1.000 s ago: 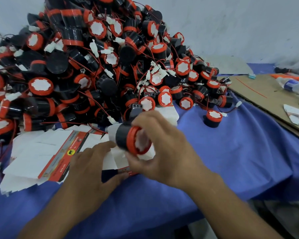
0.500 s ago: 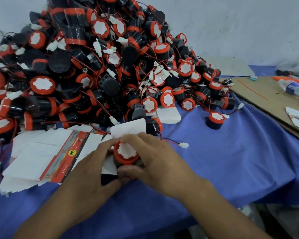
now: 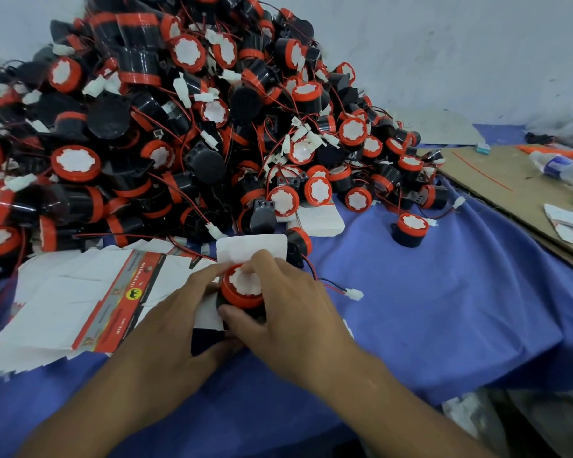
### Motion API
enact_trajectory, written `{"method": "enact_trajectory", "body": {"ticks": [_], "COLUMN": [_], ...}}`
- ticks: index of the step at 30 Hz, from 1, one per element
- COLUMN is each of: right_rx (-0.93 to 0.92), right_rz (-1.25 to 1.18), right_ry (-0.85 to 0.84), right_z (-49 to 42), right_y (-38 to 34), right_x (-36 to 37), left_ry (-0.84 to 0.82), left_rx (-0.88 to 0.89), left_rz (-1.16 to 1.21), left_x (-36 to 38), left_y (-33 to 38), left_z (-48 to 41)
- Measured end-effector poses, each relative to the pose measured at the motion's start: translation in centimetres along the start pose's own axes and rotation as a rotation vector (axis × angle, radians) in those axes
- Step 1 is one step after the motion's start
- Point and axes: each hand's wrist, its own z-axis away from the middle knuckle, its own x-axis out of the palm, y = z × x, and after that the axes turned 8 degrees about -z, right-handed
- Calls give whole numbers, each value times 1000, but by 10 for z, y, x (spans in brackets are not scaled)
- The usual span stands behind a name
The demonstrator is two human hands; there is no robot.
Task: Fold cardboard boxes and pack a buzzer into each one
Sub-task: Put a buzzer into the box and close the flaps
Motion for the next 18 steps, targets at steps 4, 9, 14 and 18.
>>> {"method": "enact_trajectory", "body": {"ticks": [4,9,14,18], "right_rx": [-20,-4,-12,-6], "right_rz": [72,64,99,79], "right_ry": [43,71,279,218], "right_z": [2,-3,-5,0], "right_y": [-4,-3,-12,-10], "right_x": [5,2,8,16], "left_ry": [17,6,-6,-2], "left_rx": [4,25,1,27], "left_rz": [3,8,-65,-62], "left_x": [0,-4,-2,-3], "left_y": [4,10,7,9], "left_z": [0,-3,-1,-2]}}
